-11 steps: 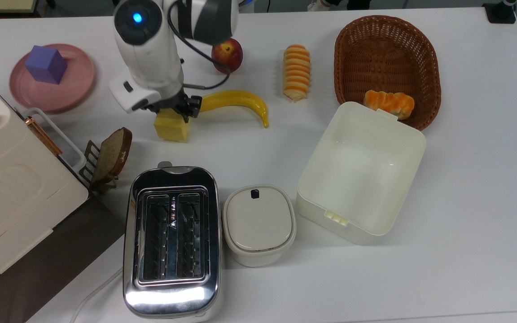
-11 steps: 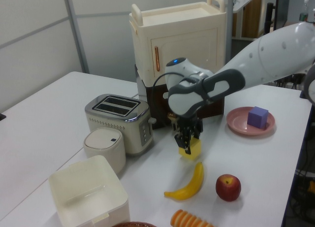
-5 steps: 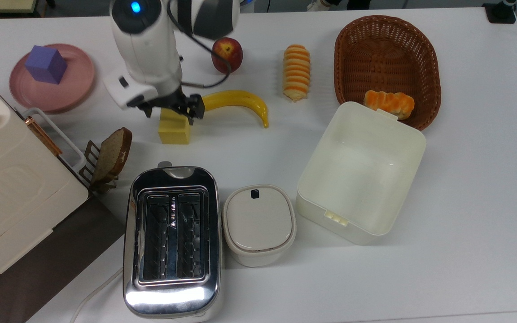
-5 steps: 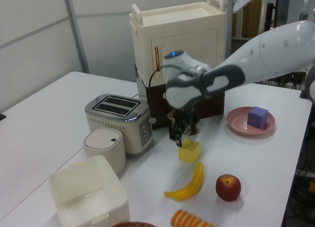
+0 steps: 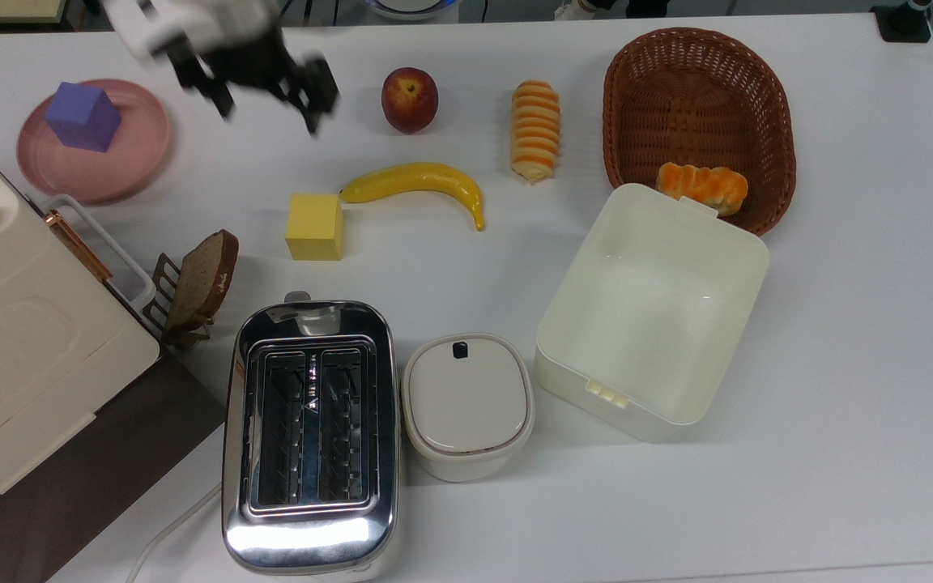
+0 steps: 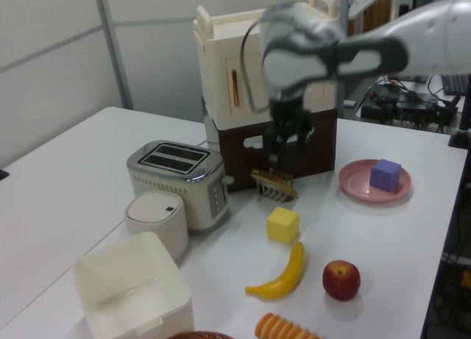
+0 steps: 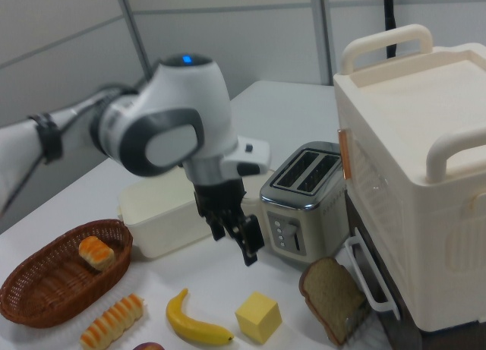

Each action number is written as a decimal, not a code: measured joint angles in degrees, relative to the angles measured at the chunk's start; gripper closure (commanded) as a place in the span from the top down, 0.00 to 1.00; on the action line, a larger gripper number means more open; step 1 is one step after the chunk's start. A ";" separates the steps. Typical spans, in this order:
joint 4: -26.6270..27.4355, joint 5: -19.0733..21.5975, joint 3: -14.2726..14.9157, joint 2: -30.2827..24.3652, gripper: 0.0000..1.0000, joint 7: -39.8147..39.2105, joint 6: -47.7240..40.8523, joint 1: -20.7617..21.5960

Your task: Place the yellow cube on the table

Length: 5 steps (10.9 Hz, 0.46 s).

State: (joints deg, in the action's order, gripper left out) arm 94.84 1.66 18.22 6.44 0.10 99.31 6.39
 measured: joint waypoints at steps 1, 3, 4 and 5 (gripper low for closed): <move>-1.02 0.00 0.00 -1.61 1.00 0.00 -1.87 -0.88; -2.11 0.00 -0.72 -4.40 1.00 -0.01 -4.88 -2.43; -2.10 0.00 -1.83 -4.77 1.00 -0.01 -5.13 -3.02; -2.06 0.00 -2.56 -4.60 1.00 0.00 -5.13 -3.35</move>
State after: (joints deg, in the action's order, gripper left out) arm 92.78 1.66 15.66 1.84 0.09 94.18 3.04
